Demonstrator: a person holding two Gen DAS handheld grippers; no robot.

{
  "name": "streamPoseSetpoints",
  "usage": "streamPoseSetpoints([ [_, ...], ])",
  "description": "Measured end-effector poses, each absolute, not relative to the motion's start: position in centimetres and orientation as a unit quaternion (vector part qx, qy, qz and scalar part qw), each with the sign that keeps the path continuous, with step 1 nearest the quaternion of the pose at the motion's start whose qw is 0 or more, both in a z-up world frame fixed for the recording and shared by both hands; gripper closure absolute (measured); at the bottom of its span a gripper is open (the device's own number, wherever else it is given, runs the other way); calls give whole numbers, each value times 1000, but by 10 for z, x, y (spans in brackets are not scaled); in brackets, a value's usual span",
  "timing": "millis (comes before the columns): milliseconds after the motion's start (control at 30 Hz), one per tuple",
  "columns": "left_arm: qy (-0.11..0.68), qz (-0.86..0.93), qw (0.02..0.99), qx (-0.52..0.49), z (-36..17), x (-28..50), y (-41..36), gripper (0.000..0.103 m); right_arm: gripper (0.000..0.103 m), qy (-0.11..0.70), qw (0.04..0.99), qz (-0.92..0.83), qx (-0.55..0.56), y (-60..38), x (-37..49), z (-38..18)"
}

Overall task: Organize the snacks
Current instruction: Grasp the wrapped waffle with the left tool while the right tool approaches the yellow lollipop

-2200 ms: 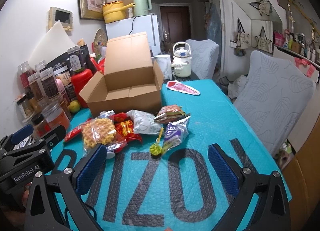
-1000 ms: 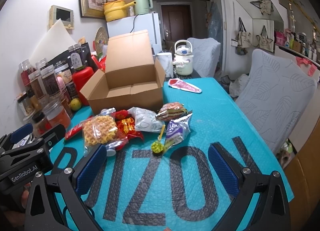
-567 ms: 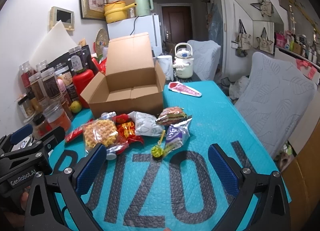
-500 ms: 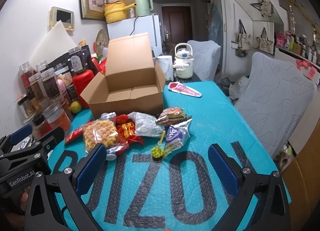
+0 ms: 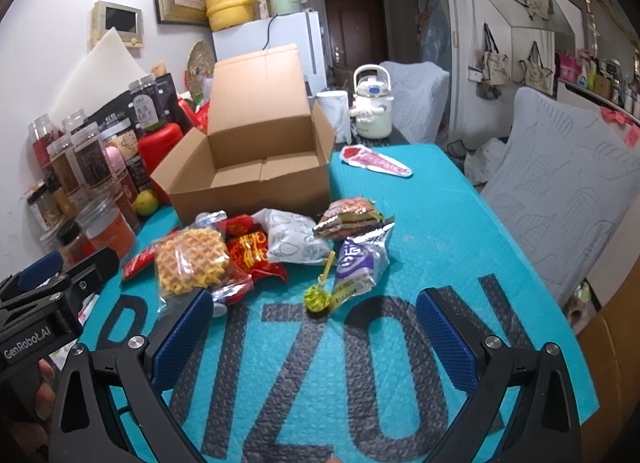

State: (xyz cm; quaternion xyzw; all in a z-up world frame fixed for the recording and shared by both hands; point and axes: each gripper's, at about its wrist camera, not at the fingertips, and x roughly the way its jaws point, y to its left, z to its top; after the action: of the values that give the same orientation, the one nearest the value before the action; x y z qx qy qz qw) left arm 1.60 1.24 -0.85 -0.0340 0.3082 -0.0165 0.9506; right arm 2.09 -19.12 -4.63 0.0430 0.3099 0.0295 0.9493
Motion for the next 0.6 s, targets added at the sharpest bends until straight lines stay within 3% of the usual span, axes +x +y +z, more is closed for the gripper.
streamPoseSetpoints([
  [600, 378, -16, 925, -40, -53, 91, -12, 0, 0, 351, 935, 18, 53, -213, 71, -81],
])
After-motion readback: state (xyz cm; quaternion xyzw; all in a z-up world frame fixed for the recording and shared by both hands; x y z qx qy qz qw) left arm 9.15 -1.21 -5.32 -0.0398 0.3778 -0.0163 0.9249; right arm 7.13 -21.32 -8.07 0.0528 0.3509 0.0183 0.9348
